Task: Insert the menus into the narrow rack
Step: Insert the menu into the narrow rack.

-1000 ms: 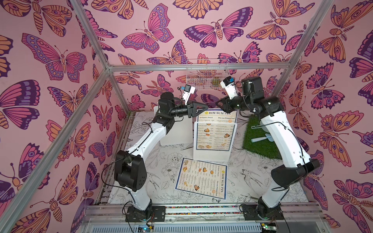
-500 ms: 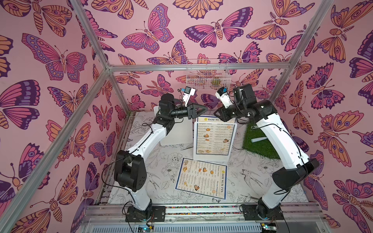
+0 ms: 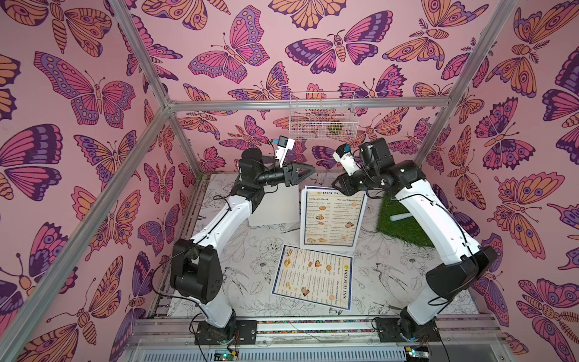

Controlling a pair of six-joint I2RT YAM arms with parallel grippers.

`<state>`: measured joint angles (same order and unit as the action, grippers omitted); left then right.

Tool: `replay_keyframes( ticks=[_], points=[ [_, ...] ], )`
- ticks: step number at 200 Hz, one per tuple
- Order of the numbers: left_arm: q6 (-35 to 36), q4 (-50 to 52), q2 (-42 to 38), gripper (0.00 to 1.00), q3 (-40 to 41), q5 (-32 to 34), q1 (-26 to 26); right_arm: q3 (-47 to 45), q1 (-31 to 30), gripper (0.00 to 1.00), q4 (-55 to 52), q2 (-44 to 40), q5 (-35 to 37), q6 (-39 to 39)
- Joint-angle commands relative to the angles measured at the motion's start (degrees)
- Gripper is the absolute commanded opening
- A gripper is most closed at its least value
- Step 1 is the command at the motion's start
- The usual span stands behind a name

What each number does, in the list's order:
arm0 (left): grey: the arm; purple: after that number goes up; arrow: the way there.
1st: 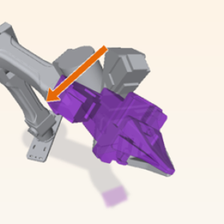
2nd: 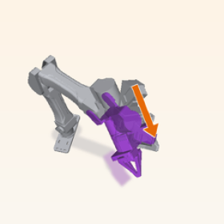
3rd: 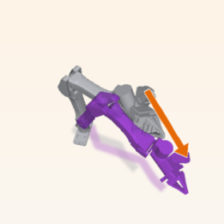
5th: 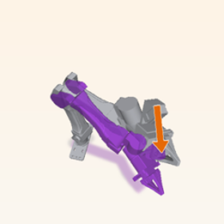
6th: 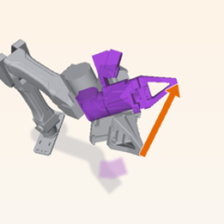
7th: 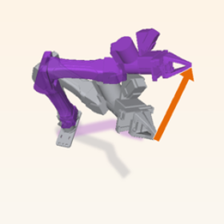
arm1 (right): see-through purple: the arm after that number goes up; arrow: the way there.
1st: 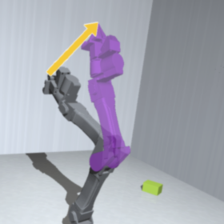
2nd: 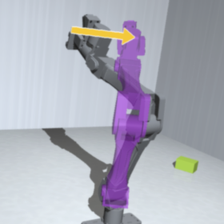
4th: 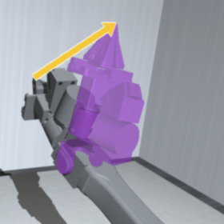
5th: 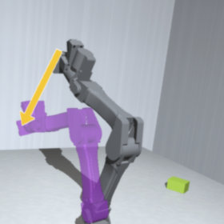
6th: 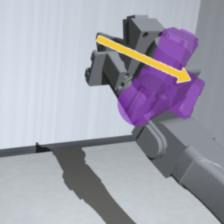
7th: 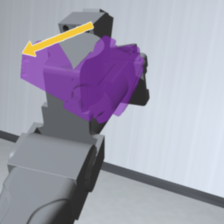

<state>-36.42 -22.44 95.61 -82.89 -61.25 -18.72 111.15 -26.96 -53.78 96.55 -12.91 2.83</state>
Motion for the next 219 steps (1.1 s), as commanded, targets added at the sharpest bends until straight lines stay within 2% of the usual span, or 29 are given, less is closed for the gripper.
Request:
replay_keyframes(
  ticks=[1,62,116,146,174,219],
  points=[
    [1.37,-0.82,-2.01,0.41,1.70,0.78,0.57,-0.87,-0.72,0.38,0.17,-1.55,-0.74,-0.55],
    [5.86,4.90,-4.71,0.45,4.09,4.28,0.88,-2.87,-0.91,0.38,0.61,-1.97,-0.62,-0.37],
    [11.02,12.00,-8.90,0.47,6.26,9.50,0.97,2.55,-0.90,0.42,0.13,-1.32,0.35,0.07],
    [13.63,15.86,-13.60,0.49,10.96,16.17,0.88,1.47,-0.90,0.42,1.20,-1.06,3.60,-0.89],
    [15.51,18.72,-18.85,0.51,16.90,23.80,0.35,-0.90,-0.92,0.36,1.55,-1.00,7.56,-0.71],
    [15.51,19.79,-21.93,0.51,23.04,25.70,0.26,-5.74,-0.97,0.35,3.26,-2.13,7.37,-0.80]
  ],
)
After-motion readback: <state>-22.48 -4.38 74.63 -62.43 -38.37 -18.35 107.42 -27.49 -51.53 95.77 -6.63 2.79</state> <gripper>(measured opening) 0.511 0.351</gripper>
